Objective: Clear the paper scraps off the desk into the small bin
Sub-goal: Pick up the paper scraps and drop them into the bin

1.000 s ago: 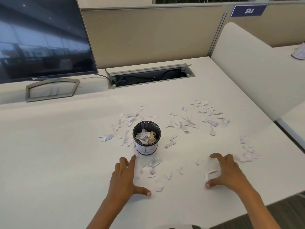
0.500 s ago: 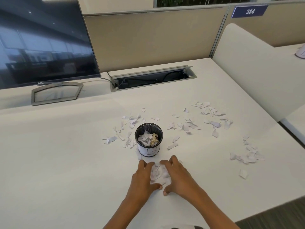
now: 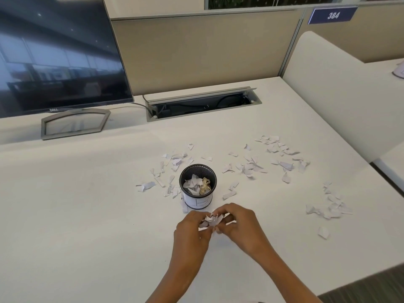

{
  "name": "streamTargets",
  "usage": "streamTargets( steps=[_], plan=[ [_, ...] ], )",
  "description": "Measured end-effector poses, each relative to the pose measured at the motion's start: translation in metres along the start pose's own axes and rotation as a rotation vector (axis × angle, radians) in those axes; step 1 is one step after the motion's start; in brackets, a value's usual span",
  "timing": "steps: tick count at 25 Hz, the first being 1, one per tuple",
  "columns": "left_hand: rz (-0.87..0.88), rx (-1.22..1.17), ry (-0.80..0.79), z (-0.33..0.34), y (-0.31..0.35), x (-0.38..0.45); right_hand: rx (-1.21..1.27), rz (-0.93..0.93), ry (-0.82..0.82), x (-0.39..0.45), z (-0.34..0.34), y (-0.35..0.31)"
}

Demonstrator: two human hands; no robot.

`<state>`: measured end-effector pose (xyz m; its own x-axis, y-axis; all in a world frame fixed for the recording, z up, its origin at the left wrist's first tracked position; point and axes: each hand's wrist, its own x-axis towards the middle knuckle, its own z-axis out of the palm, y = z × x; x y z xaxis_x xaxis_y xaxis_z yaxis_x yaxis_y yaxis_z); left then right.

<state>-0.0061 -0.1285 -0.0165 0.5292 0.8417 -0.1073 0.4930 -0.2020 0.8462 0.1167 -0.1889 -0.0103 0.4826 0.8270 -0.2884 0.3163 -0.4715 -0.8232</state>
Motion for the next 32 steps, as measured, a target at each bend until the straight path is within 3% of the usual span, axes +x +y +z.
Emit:
streamTargets(
  steps=[4, 9, 14, 20, 23, 28, 32],
  plan=[
    [0.167, -0.1, 0.073, -0.021, 0.031, 0.009, 0.106, -0.142, 0.096, 0.007, -0.022, -0.032],
    [0.239, -0.016, 0.143, -0.04, 0.046, 0.04, 0.107, -0.24, 0.136, 0.038, -0.024, -0.061],
    [0.26, 0.204, 0.069, -0.045, 0.031, 0.056, 0.08, -0.216, 0.082, 0.057, -0.02, -0.062],
    [0.227, 0.304, 0.095, -0.037, 0.017, 0.06, 0.188, -0.171, 0.199, 0.056, -0.047, -0.035],
    [0.186, 0.319, 0.051, -0.029, 0.013, 0.062, -0.01, -0.05, 0.27, 0.049, -0.061, -0.003],
    [0.136, 0.181, 0.036, -0.021, 0.01, 0.067, -0.459, 0.262, -0.03, 0.041, -0.048, 0.041],
    [0.13, 0.103, 0.045, -0.022, 0.012, 0.069, -0.432, 0.17, -0.069, 0.042, -0.02, 0.043]
  ],
)
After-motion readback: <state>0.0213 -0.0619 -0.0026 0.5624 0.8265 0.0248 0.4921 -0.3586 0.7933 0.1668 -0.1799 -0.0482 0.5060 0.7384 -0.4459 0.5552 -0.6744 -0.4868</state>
